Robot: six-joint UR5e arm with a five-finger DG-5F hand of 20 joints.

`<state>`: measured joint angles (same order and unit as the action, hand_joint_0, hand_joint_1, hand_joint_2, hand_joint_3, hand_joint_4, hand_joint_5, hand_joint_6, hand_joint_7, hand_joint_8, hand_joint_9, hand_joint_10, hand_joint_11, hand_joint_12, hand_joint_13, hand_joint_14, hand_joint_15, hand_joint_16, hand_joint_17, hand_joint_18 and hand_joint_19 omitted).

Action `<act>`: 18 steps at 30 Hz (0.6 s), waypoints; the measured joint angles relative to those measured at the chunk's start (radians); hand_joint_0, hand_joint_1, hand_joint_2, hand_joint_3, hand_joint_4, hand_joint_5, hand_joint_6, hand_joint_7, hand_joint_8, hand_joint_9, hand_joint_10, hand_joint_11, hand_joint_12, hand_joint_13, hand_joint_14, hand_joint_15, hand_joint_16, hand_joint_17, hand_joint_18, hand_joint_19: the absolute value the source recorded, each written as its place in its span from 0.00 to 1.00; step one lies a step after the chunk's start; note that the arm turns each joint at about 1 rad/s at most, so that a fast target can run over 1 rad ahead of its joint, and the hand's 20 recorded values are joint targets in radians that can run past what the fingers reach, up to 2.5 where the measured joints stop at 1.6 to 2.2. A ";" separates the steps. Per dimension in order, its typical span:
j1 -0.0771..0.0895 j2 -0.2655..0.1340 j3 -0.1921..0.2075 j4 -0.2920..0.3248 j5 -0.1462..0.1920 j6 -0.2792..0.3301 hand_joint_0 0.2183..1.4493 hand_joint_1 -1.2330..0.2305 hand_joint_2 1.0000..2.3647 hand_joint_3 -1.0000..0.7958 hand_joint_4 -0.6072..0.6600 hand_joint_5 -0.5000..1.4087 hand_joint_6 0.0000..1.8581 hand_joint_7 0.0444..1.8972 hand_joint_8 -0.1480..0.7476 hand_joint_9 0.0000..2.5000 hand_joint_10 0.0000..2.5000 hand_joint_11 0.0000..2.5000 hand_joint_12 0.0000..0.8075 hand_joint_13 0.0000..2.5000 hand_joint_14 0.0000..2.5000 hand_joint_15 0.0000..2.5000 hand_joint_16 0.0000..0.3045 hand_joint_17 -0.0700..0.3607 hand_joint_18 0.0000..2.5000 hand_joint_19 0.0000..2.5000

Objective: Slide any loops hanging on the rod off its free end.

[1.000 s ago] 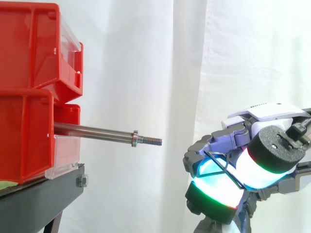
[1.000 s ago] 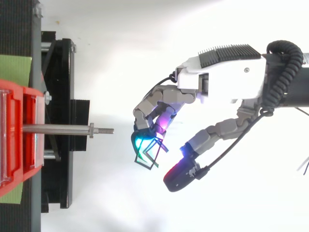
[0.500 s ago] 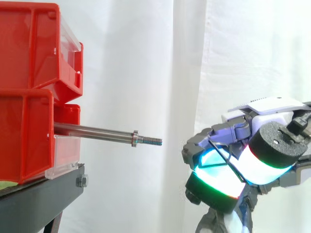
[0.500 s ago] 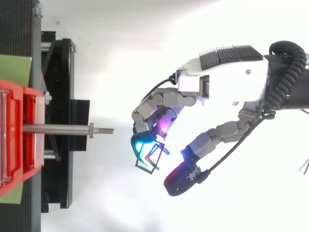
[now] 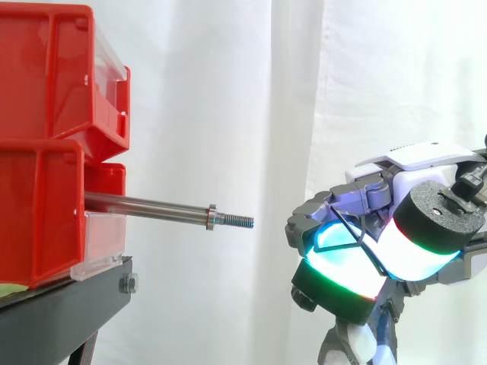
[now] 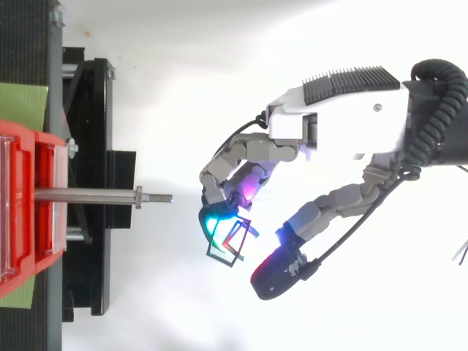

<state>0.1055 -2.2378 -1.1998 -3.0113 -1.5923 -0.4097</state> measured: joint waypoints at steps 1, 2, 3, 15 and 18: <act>-0.001 0.000 0.000 0.000 0.000 0.000 0.50 0.23 0.00 0.28 0.46 0.15 0.49 0.56 0.44 0.35 0.01 0.13 0.37 0.33 0.00 0.04 0.14 0.39 0.35 0.11; -0.001 0.000 0.000 0.000 0.000 0.000 0.49 0.22 0.00 0.28 0.46 0.14 0.49 0.56 0.44 0.35 0.00 0.13 0.37 0.33 0.00 0.04 0.14 0.39 0.35 0.11; -0.002 0.000 0.000 0.001 0.000 0.000 0.48 0.21 0.00 0.28 0.45 0.14 0.49 0.56 0.43 0.35 0.01 0.13 0.37 0.33 0.00 0.04 0.14 0.39 0.35 0.11; -0.004 0.000 0.001 0.003 -0.001 -0.001 0.35 0.17 0.00 0.28 0.51 0.14 0.47 0.53 0.43 0.33 0.01 0.13 0.38 0.32 0.00 0.04 0.15 0.39 0.35 0.11; -0.005 0.000 0.001 0.003 -0.001 -0.001 0.29 0.20 0.00 0.28 0.55 0.14 0.47 0.52 0.46 0.33 0.00 0.13 0.39 0.32 0.00 0.05 0.15 0.40 0.35 0.12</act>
<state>0.1002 -2.2381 -1.1991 -3.0083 -1.5929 -0.4106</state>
